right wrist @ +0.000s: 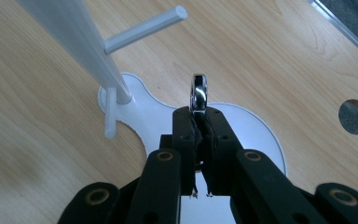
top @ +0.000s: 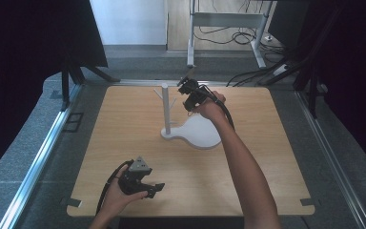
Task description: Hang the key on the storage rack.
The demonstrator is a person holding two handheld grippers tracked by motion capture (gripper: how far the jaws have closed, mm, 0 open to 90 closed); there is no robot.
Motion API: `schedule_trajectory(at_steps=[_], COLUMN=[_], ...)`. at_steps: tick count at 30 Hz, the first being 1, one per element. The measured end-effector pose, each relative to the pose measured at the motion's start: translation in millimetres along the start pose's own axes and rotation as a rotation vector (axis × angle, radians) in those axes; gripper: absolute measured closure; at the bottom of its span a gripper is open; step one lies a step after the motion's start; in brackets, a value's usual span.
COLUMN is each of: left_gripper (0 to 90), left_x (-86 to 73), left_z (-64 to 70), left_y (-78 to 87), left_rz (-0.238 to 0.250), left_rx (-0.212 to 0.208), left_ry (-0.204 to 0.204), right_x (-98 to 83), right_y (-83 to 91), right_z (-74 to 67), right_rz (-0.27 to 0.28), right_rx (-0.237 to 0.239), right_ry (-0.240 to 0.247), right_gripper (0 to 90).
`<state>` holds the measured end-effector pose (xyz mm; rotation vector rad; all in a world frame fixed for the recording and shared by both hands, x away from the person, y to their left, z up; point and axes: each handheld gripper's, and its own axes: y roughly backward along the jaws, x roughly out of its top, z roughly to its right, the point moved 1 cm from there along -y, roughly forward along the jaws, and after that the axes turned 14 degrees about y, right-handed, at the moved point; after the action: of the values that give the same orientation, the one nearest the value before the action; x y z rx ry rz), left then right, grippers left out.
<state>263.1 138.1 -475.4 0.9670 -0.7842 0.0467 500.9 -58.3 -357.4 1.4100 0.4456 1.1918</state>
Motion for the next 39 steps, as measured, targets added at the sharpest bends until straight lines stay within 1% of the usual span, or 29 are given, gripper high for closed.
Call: schedule_trajectory(at_steps=[4, 11, 20, 26, 32, 36, 39], left_gripper=[24.3, 24.3, 24.3, 24.3, 24.3, 24.3, 24.3], left_x=[-0.1, -0.3, -0.4, -0.3, -0.5, -0.4, -0.4], left_z=[-0.1, -1.3, -1.4, -1.0, -0.7, -1.1, -1.6], left_y=[-0.3, 0.2, 0.4, 0.6, -0.1, 0.4, 0.8], left_rz=[-0.001, -0.001, -0.001, -0.003, -0.004, -0.004, -0.003], left_rx=[0.000, -0.002, -0.004, -0.005, -0.007, -0.008, -0.009], left_ry=[-0.001, 0.002, 0.003, 0.001, 0.002, 0.003, 0.004], right_x=[3.1, 8.6, 18.7, 21.5, 22.7, 25.9, 28.9], right_y=[-4.3, -11.7, -11.2, -11.9, -14.6, -14.5, -13.9], right_z=[0.3, 2.0, 3.5, 4.5, 5.3, 5.2, 4.2], right_rz=[-0.001, -0.002, 0.006, 0.016, 0.019, 0.024, 0.030], right_rx=[0.009, 0.005, -0.014, -0.015, -0.016, -0.024, -0.019], right_ry=[-0.006, -0.007, 0.001, -0.010, -0.008, -0.006, -0.008], right_gripper=[84.6, 84.5, 84.5, 84.5, 84.5, 84.5, 84.5])
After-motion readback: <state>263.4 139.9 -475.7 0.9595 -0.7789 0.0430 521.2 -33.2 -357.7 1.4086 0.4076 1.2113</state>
